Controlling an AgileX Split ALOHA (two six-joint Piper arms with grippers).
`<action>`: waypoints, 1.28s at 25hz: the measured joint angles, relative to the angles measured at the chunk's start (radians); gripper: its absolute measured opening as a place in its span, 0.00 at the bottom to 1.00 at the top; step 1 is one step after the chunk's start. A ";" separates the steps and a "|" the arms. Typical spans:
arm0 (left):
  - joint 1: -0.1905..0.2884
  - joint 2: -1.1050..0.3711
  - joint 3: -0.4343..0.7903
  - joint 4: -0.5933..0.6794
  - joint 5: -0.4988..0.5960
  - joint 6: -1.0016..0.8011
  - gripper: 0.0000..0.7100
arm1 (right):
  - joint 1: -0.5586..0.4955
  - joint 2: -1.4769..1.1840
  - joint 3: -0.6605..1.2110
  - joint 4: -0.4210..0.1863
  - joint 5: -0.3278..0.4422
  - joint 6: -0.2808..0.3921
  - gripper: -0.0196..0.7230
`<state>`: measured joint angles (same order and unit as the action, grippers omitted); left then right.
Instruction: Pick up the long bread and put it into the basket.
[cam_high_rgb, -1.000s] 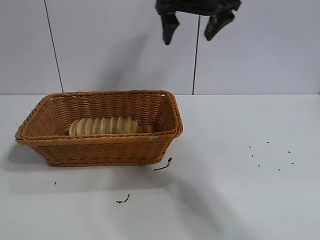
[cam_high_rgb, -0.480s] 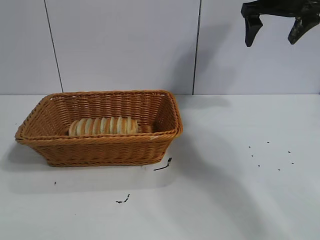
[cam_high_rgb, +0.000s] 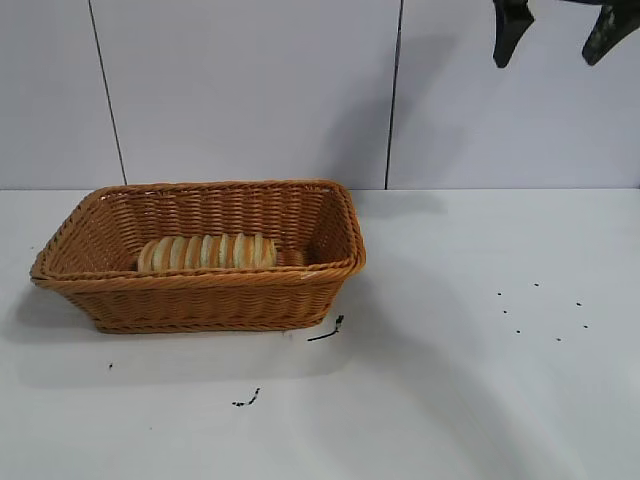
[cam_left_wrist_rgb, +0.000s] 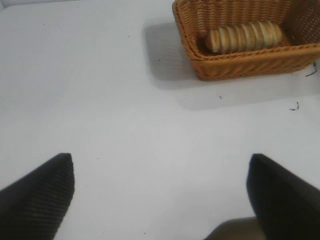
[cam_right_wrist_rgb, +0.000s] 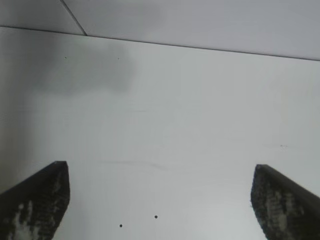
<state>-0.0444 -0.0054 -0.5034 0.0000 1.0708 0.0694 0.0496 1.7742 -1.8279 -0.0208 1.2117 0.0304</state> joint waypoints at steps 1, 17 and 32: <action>0.000 0.000 0.000 0.000 0.000 0.000 0.98 | 0.000 -0.062 0.074 0.000 0.000 0.000 0.94; 0.000 0.000 0.000 0.000 0.000 0.000 0.98 | 0.000 -1.095 1.161 -0.002 -0.079 0.000 0.94; 0.000 0.000 0.000 0.000 0.000 0.000 0.98 | 0.000 -1.777 1.342 0.021 -0.180 -0.001 0.94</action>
<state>-0.0444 -0.0054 -0.5034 0.0000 1.0708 0.0694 0.0496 -0.0030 -0.4861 0.0000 1.0315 0.0295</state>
